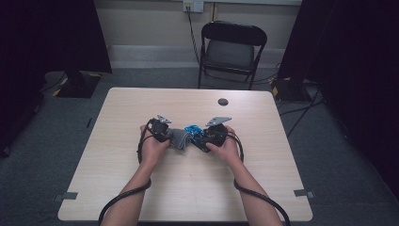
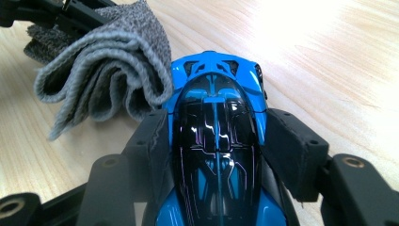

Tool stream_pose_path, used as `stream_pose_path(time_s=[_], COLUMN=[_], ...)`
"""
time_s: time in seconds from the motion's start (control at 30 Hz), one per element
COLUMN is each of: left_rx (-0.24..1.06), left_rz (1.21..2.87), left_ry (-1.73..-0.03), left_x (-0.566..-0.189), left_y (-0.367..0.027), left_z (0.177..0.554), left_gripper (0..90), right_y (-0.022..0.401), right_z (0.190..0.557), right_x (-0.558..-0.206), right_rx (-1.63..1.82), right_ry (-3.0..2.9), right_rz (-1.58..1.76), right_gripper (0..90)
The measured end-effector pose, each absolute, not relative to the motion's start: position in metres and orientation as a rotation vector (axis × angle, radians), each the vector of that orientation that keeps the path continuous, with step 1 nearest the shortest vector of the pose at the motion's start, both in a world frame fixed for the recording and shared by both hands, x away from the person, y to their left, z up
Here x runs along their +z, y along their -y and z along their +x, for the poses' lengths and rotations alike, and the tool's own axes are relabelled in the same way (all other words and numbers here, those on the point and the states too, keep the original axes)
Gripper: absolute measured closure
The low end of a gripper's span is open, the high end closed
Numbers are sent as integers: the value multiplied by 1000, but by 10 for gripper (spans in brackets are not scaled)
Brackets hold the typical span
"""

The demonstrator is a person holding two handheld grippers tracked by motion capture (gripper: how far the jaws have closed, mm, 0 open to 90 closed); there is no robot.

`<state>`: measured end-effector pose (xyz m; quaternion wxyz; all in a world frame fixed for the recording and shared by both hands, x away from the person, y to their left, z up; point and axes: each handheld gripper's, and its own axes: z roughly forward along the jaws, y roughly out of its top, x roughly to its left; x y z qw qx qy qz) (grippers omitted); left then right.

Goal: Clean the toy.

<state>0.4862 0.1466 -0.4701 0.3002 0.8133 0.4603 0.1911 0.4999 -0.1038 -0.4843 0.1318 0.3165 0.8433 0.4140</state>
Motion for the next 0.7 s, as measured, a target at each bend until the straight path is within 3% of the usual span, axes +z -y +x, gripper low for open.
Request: stream_pose_path(time_s=[0.7], left_rx=[569], left_rz=[2088], left_ry=[-1309], left_x=[-467], left_y=[-168], left_z=[493], left_gripper=[737], right_y=[105], right_z=[499], right_x=[-485], right_rx=[1212], right_ry=[-2439], right_rz=[909], right_gripper=[414])
